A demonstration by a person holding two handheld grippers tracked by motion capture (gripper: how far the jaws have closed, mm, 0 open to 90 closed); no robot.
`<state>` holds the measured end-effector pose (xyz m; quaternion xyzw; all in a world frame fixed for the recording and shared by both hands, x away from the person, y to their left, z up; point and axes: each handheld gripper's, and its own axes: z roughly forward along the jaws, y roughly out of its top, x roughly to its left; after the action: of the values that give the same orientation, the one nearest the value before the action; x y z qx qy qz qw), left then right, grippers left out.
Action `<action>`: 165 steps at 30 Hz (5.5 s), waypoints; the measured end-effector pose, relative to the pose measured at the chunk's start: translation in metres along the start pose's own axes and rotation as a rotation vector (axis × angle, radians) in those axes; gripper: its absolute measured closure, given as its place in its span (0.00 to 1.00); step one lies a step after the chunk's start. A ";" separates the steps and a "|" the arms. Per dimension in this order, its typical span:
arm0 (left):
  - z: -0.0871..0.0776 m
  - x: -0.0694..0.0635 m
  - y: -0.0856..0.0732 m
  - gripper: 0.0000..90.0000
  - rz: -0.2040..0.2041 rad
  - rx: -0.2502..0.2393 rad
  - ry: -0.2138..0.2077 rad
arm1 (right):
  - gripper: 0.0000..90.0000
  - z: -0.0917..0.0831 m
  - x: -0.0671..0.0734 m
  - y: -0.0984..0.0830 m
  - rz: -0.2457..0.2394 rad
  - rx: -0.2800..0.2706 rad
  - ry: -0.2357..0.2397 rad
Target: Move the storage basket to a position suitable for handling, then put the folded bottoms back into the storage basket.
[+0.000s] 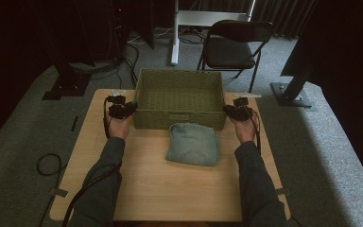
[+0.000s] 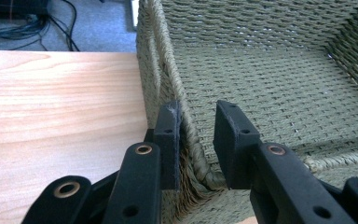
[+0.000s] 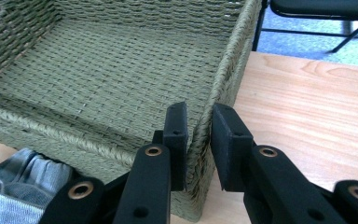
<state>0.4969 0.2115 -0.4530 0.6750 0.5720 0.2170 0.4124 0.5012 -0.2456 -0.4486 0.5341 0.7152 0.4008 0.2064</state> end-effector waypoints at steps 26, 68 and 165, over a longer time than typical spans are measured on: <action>-0.043 -0.010 -0.036 0.79 -0.040 -0.017 -0.036 | 0.85 -0.037 0.014 -0.034 0.000 -0.023 0.025; -0.077 -0.016 -0.060 0.80 -0.040 -0.028 -0.030 | 0.85 -0.067 0.039 -0.055 -0.065 0.006 -0.017; -0.066 -0.149 -0.107 0.49 0.458 0.091 -0.420 | 0.43 -0.110 0.083 -0.142 -0.301 0.100 0.226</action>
<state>0.3454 0.0905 -0.4756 0.8341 0.3163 0.1344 0.4314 0.3076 -0.2230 -0.4850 0.3822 0.8245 0.3871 0.1556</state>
